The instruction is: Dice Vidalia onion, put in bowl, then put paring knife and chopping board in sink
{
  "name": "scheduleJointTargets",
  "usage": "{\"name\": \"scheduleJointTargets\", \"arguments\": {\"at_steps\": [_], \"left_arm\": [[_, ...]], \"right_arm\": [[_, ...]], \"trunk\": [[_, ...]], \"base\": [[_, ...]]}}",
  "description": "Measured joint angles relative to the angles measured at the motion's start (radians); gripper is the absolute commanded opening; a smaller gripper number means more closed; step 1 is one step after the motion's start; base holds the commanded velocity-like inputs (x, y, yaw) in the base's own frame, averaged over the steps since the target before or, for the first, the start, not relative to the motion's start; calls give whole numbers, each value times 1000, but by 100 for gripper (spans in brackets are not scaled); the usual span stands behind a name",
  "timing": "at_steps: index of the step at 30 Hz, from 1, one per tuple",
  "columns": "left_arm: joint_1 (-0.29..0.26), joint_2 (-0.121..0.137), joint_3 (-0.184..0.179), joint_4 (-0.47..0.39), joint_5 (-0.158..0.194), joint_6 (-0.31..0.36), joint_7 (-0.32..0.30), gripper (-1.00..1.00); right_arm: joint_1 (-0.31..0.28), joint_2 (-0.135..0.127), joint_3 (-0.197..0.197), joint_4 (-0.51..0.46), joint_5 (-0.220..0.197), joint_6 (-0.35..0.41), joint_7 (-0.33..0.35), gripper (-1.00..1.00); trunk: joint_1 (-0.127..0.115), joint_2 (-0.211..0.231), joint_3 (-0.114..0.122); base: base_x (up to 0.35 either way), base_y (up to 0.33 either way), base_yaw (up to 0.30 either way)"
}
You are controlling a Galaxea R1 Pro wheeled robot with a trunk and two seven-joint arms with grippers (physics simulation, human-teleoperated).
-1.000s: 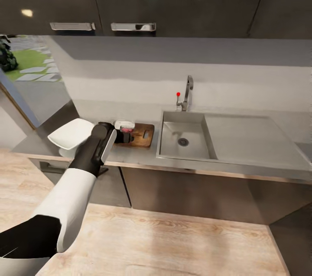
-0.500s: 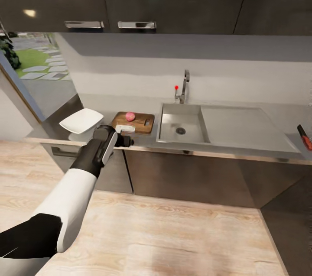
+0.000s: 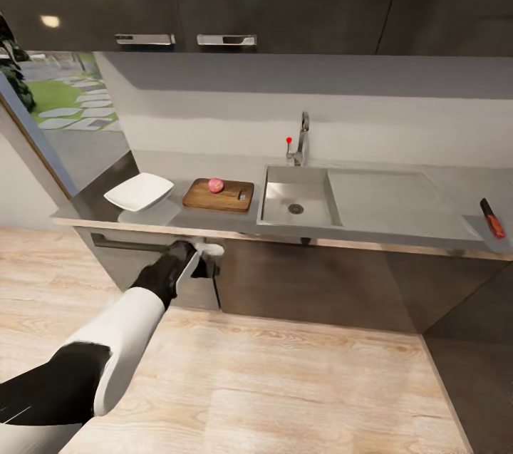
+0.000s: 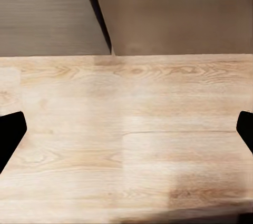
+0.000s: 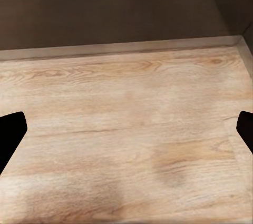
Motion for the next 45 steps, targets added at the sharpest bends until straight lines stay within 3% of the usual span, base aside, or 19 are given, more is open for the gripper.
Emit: {"name": "scheduleJointTargets", "arguments": {"at_steps": [6,8,11,13,18,21,22,23,29,31,32,38,45], "left_arm": [[0,1,4,318,2,-314,1,100],[0,1,4,472,4,-494,2,100],[11,3,5,533,4,-644,2,100],[39,10,5,557,5,-720,2,100],[129,40,6,576,5,-811,0,100],[212,59,6,578,6,-890,0,100],[282,72,6,578,6,-994,-1,100],[363,76,6,580,6,-1040,-1,100],[459,94,6,581,6,-1238,6,100],[497,104,6,582,7,-1356,10,100],[533,109,7,583,7,-1471,27,100],[560,113,7,582,8,-1536,115,100],[564,113,6,582,8,-1524,136,100]], "right_arm": [[0,0,0,0,0,0,0,100],[0,0,0,0,0,0,0,100],[0,0,0,0,0,0,0,100],[0,0,0,0,0,0,0,100],[0,-1,0,0,0,0,0,100],[0,-1,0,0,0,8,1,100],[0,-4,-1,-1,0,47,3,100],[0,-9,-3,-1,0,69,4,100],[0,-22,-4,-18,1,135,3,100],[0,-22,-4,-54,0,148,-1,100],[0,-23,-6,-111,-5,164,-14,100],[0,-22,-3,-153,-6,171,-23,100],[0,-18,-1,-157,-6,168,-25,100]], "trunk": [[0,0,0],[0,0,0],[0,0,0],[0,0,0],[0,0,0],[0,0,0],[0,0,0],[0,0,0],[0,0,0],[0,0,0],[0,0,0],[0,0,0],[0,0,3]], "base": [[-1,0,0],[0,0,0],[0,0,0],[0,0,0],[0,0,0],[0,0,0],[0,0,0],[0,0,0],[0,0,0],[0,0,0],[0,0,0],[0,0,0],[0,0,0]]}}
